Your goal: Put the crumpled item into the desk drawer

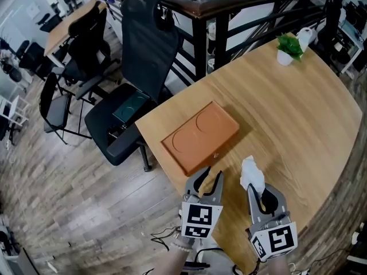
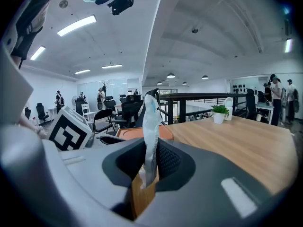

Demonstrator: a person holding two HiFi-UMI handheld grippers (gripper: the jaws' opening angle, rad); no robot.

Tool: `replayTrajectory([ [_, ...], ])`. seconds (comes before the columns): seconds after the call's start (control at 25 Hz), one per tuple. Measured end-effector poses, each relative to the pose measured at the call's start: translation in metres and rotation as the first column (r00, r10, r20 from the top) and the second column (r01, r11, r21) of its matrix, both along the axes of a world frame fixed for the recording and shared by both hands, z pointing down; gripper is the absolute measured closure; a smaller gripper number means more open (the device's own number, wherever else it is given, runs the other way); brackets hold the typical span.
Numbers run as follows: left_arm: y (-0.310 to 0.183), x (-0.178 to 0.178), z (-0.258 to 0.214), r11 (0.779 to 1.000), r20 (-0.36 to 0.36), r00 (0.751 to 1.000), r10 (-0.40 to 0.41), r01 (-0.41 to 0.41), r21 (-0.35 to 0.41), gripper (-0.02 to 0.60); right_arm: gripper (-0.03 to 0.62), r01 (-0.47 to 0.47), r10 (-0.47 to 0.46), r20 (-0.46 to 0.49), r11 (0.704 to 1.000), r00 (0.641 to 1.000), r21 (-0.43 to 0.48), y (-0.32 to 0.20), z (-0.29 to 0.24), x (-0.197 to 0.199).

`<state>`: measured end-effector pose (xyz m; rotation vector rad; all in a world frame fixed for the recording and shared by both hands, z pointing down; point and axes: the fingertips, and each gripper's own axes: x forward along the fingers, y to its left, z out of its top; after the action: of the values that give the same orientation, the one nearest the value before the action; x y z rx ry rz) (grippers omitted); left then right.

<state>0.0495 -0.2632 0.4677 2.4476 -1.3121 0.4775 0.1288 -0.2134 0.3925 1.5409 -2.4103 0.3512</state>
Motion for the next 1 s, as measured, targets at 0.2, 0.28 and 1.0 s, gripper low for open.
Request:
replayTrajectory([
  [0.2, -0.012, 0.010, 0.017, 1.000, 0.014, 1.000, -0.024, 0.024, -0.013, 0.469, 0.531, 0.015, -0.015, 0.006, 1.000, 1.000, -0.018, -0.007, 0.012, 0.011],
  [0.28, -0.016, 0.013, 0.023, 0.999, 0.025, 0.999, -0.030, 0.031, -0.013, 0.476, 0.531, 0.016, -0.016, 0.014, 1.000, 1.000, -0.027, -0.010, 0.017, 0.017],
  [1.0, -0.046, 0.014, 0.055, 0.980, 0.047, 0.981, -0.189, 0.192, -0.058, 0.472, 0.532, 0.040, -0.035, 0.059, 0.995, 0.998, -0.087, -0.020, 0.050, 0.027],
])
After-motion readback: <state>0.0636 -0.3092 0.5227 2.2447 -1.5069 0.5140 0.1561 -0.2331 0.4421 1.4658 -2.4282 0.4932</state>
